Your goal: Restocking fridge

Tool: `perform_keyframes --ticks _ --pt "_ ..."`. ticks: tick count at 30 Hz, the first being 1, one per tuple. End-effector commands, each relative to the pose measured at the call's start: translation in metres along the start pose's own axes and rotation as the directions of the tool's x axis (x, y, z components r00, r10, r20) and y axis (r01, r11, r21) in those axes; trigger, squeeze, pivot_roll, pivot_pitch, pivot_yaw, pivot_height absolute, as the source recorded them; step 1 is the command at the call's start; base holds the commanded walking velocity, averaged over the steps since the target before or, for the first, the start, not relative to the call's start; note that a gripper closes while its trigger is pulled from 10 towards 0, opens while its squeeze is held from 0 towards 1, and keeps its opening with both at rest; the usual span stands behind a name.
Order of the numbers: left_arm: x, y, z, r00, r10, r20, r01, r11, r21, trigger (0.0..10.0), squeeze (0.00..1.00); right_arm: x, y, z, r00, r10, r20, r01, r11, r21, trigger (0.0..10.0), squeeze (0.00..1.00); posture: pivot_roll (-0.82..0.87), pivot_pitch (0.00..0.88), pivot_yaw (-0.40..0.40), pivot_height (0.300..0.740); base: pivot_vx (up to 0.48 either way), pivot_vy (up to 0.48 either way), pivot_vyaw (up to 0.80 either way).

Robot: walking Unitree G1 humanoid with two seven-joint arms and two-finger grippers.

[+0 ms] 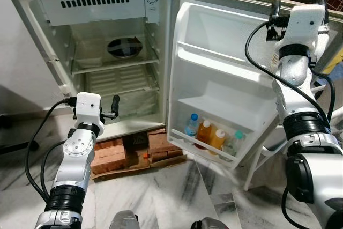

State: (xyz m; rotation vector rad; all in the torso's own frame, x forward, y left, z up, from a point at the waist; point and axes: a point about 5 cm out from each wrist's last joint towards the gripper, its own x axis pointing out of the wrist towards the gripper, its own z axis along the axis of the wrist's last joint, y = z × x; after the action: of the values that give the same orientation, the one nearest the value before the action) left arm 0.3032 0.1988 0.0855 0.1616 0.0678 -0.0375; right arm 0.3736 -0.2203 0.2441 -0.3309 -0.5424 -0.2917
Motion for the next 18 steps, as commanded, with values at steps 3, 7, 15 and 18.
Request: perform_keyframes --ticks 3,7,15,18 --pt "0.004 0.002 0.005 1.000 -0.003 0.011 0.003 1.000 0.014 10.0 0.00 -0.005 0.004 0.011 0.997 0.038 0.072 -0.038 0.999 -0.001 10.0 1.00 0.10 0.000 -0.020 0.740 0.000 0.000 0.00" --pt "0.004 0.000 0.009 0.999 -0.014 0.045 0.014 1.000 -0.010 10.0 0.00 -0.017 0.016 0.023 0.985 0.115 0.126 -0.123 0.991 0.056 10.0 0.51 0.10 0.000 -0.018 0.740 0.000 0.000 0.00" --pt "0.007 -0.007 0.013 0.998 -0.011 0.060 0.012 1.000 -0.017 10.0 0.00 -0.054 0.038 0.030 0.967 0.209 0.144 -0.219 0.974 0.063 10.0 0.00 0.09 0.000 -0.011 0.740 0.000 0.000 0.00" --pt "0.007 -0.008 0.013 0.998 -0.016 0.060 0.017 1.000 -0.018 10.0 0.00 -0.056 0.040 0.029 0.968 0.209 0.136 -0.219 0.974 0.064 10.0 0.00 0.09 0.000 -0.008 0.740 0.000 0.000 0.00"
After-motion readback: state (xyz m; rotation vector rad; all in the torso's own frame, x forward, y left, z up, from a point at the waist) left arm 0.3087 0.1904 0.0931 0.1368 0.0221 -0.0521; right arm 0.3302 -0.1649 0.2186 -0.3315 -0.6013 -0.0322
